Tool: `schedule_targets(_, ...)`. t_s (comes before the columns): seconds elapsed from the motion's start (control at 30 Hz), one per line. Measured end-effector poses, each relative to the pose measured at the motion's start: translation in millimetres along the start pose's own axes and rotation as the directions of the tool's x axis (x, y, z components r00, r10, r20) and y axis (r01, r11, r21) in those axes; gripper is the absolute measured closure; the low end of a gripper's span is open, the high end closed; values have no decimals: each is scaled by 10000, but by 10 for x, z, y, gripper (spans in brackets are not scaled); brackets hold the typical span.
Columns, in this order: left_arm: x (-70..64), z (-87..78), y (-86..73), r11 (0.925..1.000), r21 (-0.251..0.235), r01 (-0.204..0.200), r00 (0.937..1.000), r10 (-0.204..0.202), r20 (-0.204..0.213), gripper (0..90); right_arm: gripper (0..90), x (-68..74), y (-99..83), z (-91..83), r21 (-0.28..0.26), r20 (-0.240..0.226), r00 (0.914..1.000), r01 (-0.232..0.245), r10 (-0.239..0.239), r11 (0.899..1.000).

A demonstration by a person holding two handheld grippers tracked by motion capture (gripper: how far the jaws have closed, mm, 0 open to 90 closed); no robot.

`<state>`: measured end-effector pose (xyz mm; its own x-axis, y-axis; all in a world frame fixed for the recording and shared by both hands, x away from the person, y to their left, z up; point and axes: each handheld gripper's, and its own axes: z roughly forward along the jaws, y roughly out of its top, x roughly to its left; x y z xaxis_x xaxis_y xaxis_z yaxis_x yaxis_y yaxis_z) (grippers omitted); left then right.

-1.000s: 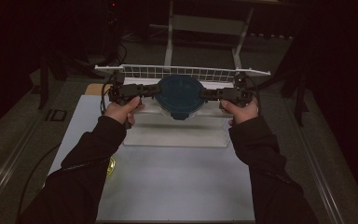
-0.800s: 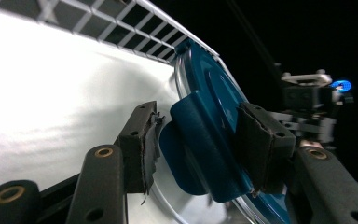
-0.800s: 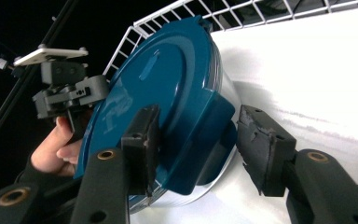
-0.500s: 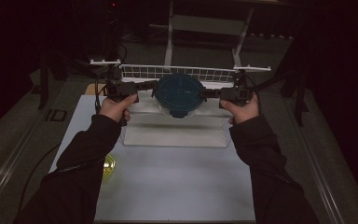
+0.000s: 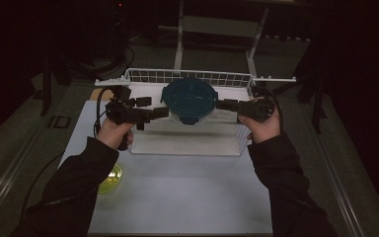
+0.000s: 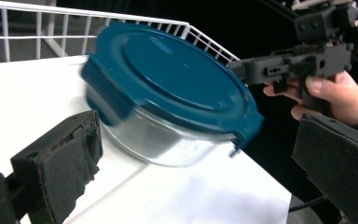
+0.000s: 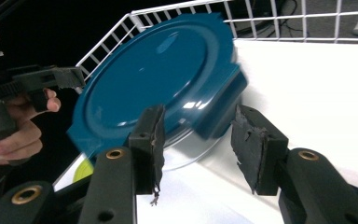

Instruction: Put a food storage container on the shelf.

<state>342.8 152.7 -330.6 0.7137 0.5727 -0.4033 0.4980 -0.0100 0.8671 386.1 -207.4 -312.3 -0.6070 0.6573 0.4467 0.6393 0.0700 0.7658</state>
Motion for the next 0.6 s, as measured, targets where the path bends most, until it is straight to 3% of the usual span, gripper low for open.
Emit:
schedule_targets(0.1,-178,-35,-149,9978,49,-654,9978,653,75,10,560,64,-70,-57,-22,-244,9996,103,-103,9999)
schedule_targets(0.33,-412,-70,-398,9896,40,-1438,9895,1438,-152,10,685,232,-236,-89,210,-1011,9946,257,-235,9994)
schedule_targets(0.4,-469,-70,-476,9862,127,-1648,9861,1650,-180,10,722,265,-264,-84,247,-1102,9936,280,-252,9993)
schedule_targets(0.43,-536,-67,-577,9812,205,-1921,9811,1926,-206,10,784,349,-327,-57,472,-1232,9910,577,-516,9972)
schedule_targets(0.47,-536,-67,-577,9812,205,-1921,9811,1926,-206,10,784,349,-327,-57,472,-1232,9910,577,-516,9972)
schedule_targets(0.53,-598,-57,-717,9809,254,-1926,9812,1928,-61,10,879,444,-400,-5,632,-1394,9873,860,-765,9943)
schedule_targets(0.6,-609,-55,-749,9806,274,-1940,9809,1943,-74,10,894,478,-425,22,698,-1486,9856,920,-808,9933)
